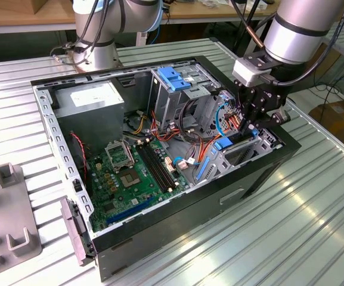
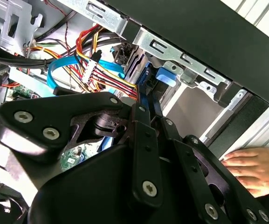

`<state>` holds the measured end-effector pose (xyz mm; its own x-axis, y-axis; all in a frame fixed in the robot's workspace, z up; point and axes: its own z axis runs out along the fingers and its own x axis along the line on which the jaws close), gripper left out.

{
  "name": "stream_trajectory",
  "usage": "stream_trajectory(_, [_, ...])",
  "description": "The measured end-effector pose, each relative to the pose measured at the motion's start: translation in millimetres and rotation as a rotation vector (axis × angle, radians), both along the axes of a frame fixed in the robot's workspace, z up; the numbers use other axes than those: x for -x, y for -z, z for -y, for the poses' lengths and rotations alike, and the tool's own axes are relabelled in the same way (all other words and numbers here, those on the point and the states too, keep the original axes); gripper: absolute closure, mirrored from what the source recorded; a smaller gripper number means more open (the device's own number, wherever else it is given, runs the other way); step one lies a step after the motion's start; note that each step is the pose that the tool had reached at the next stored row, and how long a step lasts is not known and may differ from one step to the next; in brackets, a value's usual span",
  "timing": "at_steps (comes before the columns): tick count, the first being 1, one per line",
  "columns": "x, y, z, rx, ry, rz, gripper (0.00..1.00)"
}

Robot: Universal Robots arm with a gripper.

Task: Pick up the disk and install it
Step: 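Insert the first disk wire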

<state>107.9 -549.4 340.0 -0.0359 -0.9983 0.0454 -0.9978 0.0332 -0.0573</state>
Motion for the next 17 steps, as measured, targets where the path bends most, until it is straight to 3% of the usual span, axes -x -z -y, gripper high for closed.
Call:
stream_trajectory(4, [-0.1, -0.8, 0.0, -0.0006, 0.000, 0.0001, 0.83])
stream_trajectory(5, [-0.1, -3.6, 0.0, -0.0003, 0.000, 0.0000, 0.76])
stream_trajectory(6, [-0.1, -12.8, 0.0, -0.0002, 0.000, 0.0000, 0.76])
stream_trajectory(7, [-0.1, -15.9, 0.0, 0.0000, 0.000, 0.0000, 0.76])
stream_trajectory(11, [-0.1, -16.3, 0.0, -0.0002, 0.000, 0.0000, 0.78])
stream_trajectory(13, [-0.1, -16.4, 0.0, -0.0002, 0.000, 0.0000, 0.90])
stream_trajectory(17, [-0.1, -16.5, 0.0, -0.0001, 0.000, 0.0000, 0.90])
